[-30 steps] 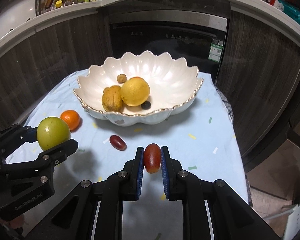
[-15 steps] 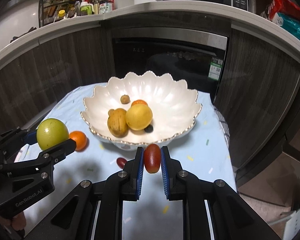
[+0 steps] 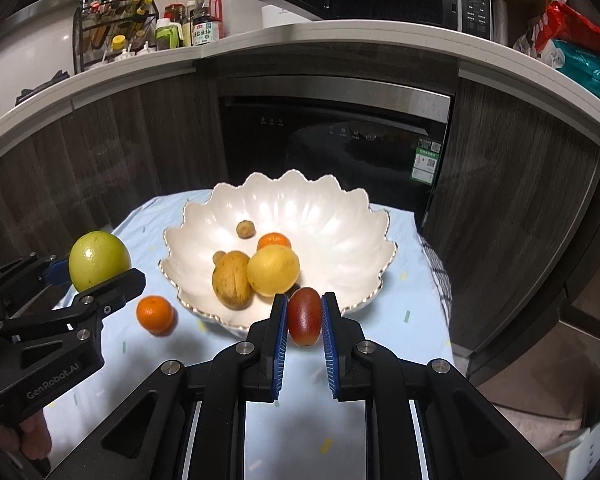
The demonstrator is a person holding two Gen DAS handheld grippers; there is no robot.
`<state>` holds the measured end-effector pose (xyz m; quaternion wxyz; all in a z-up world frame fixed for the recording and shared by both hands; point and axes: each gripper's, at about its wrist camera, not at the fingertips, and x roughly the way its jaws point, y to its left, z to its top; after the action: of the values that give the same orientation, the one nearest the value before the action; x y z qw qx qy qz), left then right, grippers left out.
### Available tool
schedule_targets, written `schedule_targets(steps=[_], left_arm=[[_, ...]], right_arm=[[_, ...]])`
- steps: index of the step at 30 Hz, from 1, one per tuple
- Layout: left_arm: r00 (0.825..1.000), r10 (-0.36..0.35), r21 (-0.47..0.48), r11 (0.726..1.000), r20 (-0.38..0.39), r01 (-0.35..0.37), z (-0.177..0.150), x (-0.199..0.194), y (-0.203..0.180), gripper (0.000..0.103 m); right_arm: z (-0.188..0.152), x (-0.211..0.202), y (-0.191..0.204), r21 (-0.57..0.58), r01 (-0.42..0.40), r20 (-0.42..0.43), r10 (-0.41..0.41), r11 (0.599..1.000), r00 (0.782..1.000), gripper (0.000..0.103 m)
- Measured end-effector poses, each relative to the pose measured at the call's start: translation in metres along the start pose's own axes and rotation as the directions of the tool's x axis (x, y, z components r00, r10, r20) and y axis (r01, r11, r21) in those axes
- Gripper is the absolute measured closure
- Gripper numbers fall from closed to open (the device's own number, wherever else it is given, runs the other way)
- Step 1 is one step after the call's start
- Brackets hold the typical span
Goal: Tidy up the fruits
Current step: 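Carry the green fruit and red date with both tools over the white bowl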
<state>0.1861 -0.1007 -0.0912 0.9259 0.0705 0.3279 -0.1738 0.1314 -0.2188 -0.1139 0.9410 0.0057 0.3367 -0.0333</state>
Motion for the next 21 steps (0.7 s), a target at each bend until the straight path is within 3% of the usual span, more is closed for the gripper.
schedule_targets(steps=[21], left_arm=[[1.0,0.021,-0.017,1.0,0.017,-0.02,0.037,0.027,0.012,0.055]], right_arm=[[0.04,0.024,-0.008,0.02,0.02,0.031,-0.021,1.0,0.999,0.085]])
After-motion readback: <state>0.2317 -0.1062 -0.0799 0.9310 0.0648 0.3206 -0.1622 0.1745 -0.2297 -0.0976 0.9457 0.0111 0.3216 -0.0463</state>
